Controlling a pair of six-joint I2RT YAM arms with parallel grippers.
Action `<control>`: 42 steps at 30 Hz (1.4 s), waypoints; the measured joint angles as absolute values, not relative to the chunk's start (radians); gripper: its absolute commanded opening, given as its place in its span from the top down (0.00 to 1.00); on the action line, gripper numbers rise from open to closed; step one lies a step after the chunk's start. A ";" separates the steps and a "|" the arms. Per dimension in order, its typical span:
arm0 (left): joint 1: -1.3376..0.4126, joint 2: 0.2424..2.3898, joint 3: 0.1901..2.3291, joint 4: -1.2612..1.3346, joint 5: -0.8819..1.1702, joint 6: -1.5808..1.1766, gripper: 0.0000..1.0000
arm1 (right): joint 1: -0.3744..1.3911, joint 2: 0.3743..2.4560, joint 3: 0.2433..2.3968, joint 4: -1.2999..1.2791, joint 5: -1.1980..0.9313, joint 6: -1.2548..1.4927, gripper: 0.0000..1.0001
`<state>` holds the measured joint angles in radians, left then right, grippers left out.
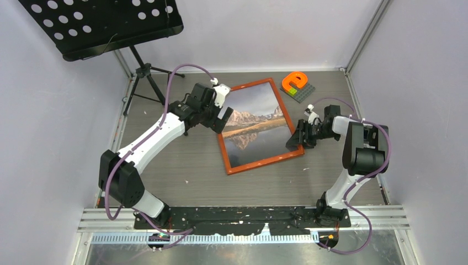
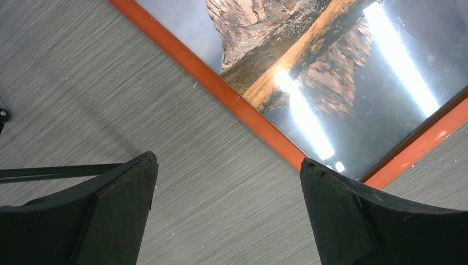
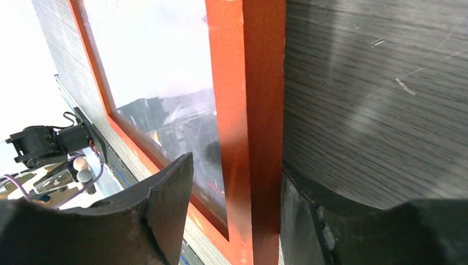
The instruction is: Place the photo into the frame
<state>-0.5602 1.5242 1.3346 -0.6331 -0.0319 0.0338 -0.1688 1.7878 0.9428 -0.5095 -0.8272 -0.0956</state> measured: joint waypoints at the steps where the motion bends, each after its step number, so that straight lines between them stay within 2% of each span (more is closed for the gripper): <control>1: -0.560 1.524 1.335 -0.633 -0.032 0.034 0.00 | -0.165 1.786 0.946 -0.514 -0.822 -0.096 0.36; 7: -0.554 1.524 1.335 -0.633 -0.032 0.034 0.00 | -0.146 1.784 0.975 -0.560 -0.796 -0.103 0.28; 15: -0.548 1.524 1.335 -0.633 -0.028 0.034 0.00 | -0.130 1.787 1.029 -0.648 -0.724 -0.149 0.22; 42: -0.512 1.525 1.332 -0.633 -0.021 0.033 0.00 | -0.035 1.830 1.147 -0.891 -0.595 -0.433 0.18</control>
<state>-0.5121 1.5249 1.3315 -0.6327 -0.0212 0.0334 -0.0349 1.8301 1.1473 -0.8913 -0.5949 -0.4332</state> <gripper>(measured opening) 0.994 0.815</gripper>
